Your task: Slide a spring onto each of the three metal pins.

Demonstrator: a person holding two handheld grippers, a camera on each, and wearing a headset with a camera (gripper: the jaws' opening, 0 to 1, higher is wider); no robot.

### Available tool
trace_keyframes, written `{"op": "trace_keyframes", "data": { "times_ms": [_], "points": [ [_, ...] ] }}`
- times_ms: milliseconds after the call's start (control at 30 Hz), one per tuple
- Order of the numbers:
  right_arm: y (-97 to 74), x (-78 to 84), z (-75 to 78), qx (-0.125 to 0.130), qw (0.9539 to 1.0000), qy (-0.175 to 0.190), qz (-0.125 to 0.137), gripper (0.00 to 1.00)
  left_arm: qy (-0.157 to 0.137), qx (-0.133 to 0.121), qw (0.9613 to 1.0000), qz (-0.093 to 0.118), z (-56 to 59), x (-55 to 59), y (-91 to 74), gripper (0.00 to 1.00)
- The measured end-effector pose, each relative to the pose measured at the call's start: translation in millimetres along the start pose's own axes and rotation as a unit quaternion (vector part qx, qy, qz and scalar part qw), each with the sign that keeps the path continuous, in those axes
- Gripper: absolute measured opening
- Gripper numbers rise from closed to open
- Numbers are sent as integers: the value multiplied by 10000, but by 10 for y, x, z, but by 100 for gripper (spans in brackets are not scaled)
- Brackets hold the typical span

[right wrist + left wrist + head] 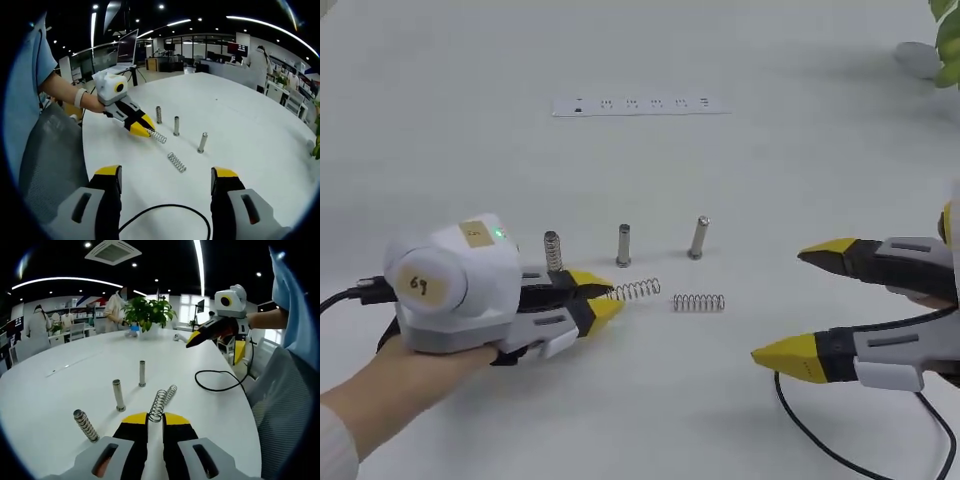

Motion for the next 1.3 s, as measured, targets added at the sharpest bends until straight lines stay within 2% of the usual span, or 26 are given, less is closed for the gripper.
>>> {"op": "trace_keyframes", "data": {
  "times_ms": [367, 633, 700, 900, 1100, 1300],
  "points": [
    [75, -146, -62, -144, 9997, -200, 62, 64, 24, 65, 9997, 215, 148, -109, -123, 3],
    [215, -263, -131, -337, 9985, -439, 47, 59, 9, 46, 9994, 331, 189, -156, -177, 3],
    [245, -299, -137, -430, 9983, -394, 95, 58, 10, 41, 9994, 350, 195, -161, -187, 3],
    [303, -374, -146, -476, 9979, -407, 177, 52, -12, 14, 9992, 408, 208, -175, -208, 3],
    [346, -386, -149, -518, 9966, -629, 71, 44, 4, 68, 9990, 431, 231, -180, -219, 3],
    [405, -415, -145, -573, 9963, -632, 71, 37, -10, 74, 9988, 481, 247, -198, -231, 3]
  ]
}}
Point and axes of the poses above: the centre of the closed fingertips' face, and the gripper's own axes: y roughly forward along the fingers, z roughly to its right, x roughly out of its underside, the point moved 6 cm from there along -y, roughly backward along the fingers, and after that the axes turned 10 degrees about -z, right-handed, at the moved point
